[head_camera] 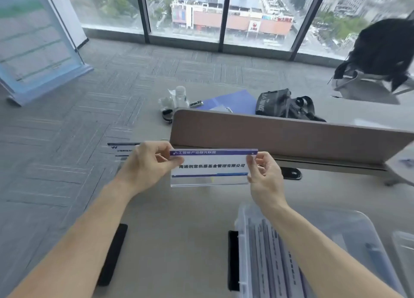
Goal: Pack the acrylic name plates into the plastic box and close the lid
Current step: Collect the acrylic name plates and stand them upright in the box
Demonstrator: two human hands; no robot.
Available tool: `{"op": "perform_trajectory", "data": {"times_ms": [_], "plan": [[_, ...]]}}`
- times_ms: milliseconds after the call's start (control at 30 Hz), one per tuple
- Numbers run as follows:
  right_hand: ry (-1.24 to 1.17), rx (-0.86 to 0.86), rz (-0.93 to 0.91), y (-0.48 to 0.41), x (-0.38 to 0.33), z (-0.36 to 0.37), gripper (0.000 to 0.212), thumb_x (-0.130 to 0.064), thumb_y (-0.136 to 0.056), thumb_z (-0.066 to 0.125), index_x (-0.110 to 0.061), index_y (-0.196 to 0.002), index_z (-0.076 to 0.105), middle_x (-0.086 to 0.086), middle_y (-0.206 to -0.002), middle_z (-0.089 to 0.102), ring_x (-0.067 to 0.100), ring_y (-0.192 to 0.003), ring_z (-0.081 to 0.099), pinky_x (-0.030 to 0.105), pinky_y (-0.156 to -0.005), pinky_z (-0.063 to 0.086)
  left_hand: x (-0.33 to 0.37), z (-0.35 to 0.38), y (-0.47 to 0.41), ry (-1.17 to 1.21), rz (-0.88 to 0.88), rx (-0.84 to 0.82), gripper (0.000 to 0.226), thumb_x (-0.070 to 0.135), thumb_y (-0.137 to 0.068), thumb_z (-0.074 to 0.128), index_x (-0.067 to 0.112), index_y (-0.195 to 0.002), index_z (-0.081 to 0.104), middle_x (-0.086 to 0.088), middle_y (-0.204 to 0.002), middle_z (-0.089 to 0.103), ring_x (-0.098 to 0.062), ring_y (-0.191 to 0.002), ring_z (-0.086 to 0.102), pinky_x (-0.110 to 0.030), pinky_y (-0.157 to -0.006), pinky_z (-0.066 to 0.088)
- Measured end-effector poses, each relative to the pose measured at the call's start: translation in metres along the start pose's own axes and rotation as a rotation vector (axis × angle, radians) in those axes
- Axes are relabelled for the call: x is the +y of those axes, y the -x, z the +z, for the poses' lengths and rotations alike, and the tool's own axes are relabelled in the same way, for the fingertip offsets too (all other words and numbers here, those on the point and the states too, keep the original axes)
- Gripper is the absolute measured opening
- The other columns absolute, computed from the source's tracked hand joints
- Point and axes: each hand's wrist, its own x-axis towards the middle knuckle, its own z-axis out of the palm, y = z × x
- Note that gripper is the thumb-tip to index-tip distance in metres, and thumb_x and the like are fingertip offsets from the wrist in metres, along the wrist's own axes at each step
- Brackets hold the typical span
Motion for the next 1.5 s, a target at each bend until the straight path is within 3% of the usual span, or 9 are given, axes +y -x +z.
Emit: {"op": "perform_trajectory", "data": {"times_ms": [133, 267, 600, 733, 967, 1133, 1267, 1433, 1500], "plan": [[-0.02, -0.01, -0.041, 0.008, -0.001, -0.097, 0.021, -0.048, -0.096, 0.059, -0.038, -0.078, 0.056, -0.025, -0.062, 0.054, 0.0, -0.059, 0.051, 0.048, -0.078, 0.052, 0.104, 0.028, 0.012, -0.378, 0.129, -0.185, 0.016, 0.043, -0.085, 0.078, 0.032, -0.073, 0.074, 0.006, -0.069, 0.072, -0.003, -0.063, 0.064, -0.023, -0.062, 0.048], [0.005, 0.002, -0.101, 0.019, 0.004, -0.18, 0.02, -0.044, -0.097, 0.059, -0.033, -0.081, 0.056, -0.022, -0.067, 0.058, -0.004, -0.059, 0.053, 0.026, -0.065, 0.041, 0.191, 0.095, 0.029, -0.423, 0.256, -0.297, 0.012, 0.028, -0.091, 0.07, 0.037, -0.092, 0.078, 0.014, -0.079, 0.074, -0.001, -0.072, 0.066, -0.023, -0.07, 0.052], [0.018, 0.179, -0.023, 0.046, 0.033, -0.288, 0.02, -0.04, -0.097, 0.06, -0.025, -0.11, 0.058, -0.007, -0.115, 0.065, 0.011, -0.109, 0.063, 0.019, -0.087, 0.051, 0.288, 0.225, 0.057, -0.591, 0.425, -0.242, 0.016, 0.039, -0.095, 0.065, 0.029, -0.105, 0.073, 0.004, -0.085, 0.062, -0.025, -0.09, 0.063, -0.03, -0.072, 0.043], [-0.164, 0.248, 0.355, 0.06, 0.047, -0.283, 0.068, -0.042, -0.093, 0.066, -0.022, -0.149, 0.034, 0.001, -0.151, 0.041, 0.021, -0.135, 0.048, 0.037, -0.109, 0.046, 0.303, 0.238, 0.061, -0.469, 0.322, -0.164, 0.015, 0.03, -0.09, 0.067, 0.019, -0.08, 0.07, 0.0, -0.075, 0.065, -0.025, -0.074, 0.065, -0.032, -0.064, 0.051], [-0.393, -0.058, 0.608, 0.072, 0.058, -0.262, 0.024, -0.012, -0.103, 0.05, 0.003, -0.116, 0.065, 0.013, -0.09, 0.077, 0.021, -0.07, 0.075, 0.031, -0.055, 0.058, 0.311, 0.289, 0.07, -0.3, 0.035, -0.213, 0.016, 0.025, -0.079, 0.06, 0.013, -0.069, 0.057, -0.008, -0.074, 0.067, -0.029, -0.066, 0.065, -0.031, -0.057, 0.054], [-0.304, -0.179, 0.667, 0.085, 0.102, -0.27, 0.021, -0.006, -0.102, 0.049, -0.002, -0.104, 0.069, 0.006, -0.081, 0.079, 0.013, -0.076, 0.078, 0.047, -0.091, 0.057, 0.282, 0.332, 0.079, -0.26, -0.115, -0.354, 0.031, 0.033, -0.087, 0.048, 0.008, -0.087, 0.066, -0.013, -0.083, 0.074, -0.034, -0.071, 0.076, -0.043, -0.069, 0.065], [-0.235, -0.234, 0.744, 0.096, 0.146, -0.268, 0.018, -0.004, -0.1, 0.051, -0.004, -0.095, 0.069, 0.003, -0.068, 0.075, 0.012, -0.062, 0.073, 0.028, -0.064, 0.058, 0.262, 0.36, 0.092, -0.361, -0.185, -0.421, 0.018, 0.019, -0.093, 0.051, 0.008, -0.082, 0.06, -0.015, -0.082, 0.073, -0.035, -0.08, 0.076, -0.036, -0.069, 0.063], [-0.097, -0.286, 0.799, 0.09, 0.215, -0.254, 0.019, -0.006, -0.079, 0.054, -0.005, -0.095, 0.064, 0.011, -0.086, 0.072, 0.03, -0.087, 0.068, 0.04, -0.074, 0.054, 0.233, 0.392, 0.099, -0.406, -0.278, -0.435, 0.023, 0.013, -0.096, 0.051, 0.008, -0.074, 0.054, -0.011, -0.062, 0.065, -0.03, -0.068, 0.075, -0.029, -0.054, 0.055], [-0.069, -0.292, 0.825, 0.089, 0.236, -0.247, 0.05, -0.014, -0.07, 0.06, -0.003, -0.119, 0.061, 0.012, -0.099, 0.072, 0.033, -0.098, 0.069, 0.041, -0.08, 0.056, 0.218, 0.405, 0.102, -0.42, -0.308, -0.434, 0.024, 0.013, -0.097, 0.052, 0.009, -0.074, 0.053, -0.014, -0.068, 0.066, -0.033, -0.075, 0.076, -0.032, -0.058, 0.056]]}}
